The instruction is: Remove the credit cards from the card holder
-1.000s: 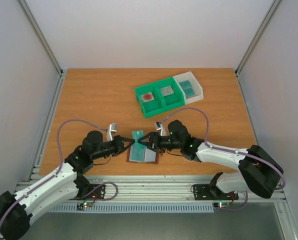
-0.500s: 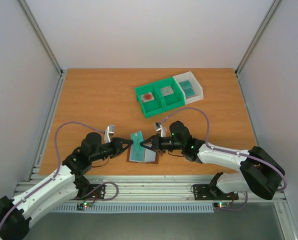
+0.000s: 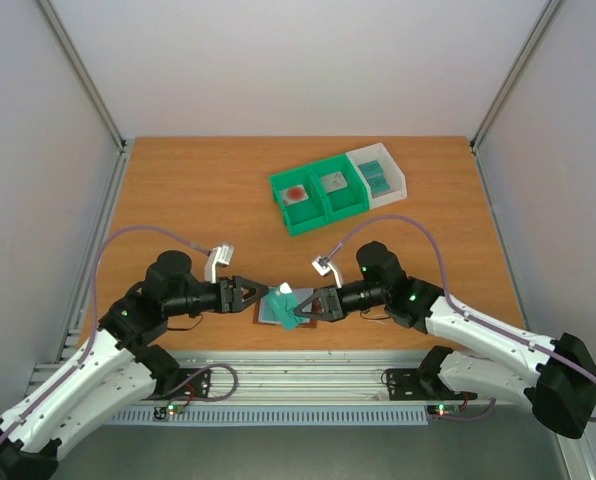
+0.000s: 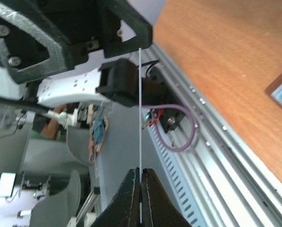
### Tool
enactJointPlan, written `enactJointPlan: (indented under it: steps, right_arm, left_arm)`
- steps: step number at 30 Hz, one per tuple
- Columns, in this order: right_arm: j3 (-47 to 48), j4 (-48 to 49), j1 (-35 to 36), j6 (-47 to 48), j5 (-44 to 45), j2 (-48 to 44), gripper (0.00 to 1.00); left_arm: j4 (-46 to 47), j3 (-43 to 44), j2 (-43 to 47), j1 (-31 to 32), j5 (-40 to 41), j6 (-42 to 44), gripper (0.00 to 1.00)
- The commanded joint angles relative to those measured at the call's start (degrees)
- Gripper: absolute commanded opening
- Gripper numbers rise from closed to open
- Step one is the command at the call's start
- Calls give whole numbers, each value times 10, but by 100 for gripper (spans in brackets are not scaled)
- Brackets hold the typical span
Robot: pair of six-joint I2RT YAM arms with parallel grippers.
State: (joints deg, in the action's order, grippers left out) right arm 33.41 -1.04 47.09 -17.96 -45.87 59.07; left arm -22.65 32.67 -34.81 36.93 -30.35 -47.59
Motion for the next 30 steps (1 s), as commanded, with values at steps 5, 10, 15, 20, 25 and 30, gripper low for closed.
enactJointPlan:
  steps: [5,10,15,20,25,30]
  right_arm:
    - [45,-67,2,69,-126,-30,1]
    - [76,-108,3,99,-158,-25,1]
    - [106,-181,4,153,-174,-6,1]
    - [121,-215,6,187,-191,3,1]
    - [127,-231,8,202,-190,14,1]
    - [133,-233,10,207,-197,25,1]
  left_arm:
    - [10,12,-23,-1,-188,61,61]
    - [82,-2,-26,-1,-238,23,58]
    - [109,-2,-60,0,-275,18,50]
    - [112,-4,-69,-1,-275,27,43]
    - [124,-6,-81,-1,-287,27,37]
    - [129,-2,-102,-1,-291,28,21]
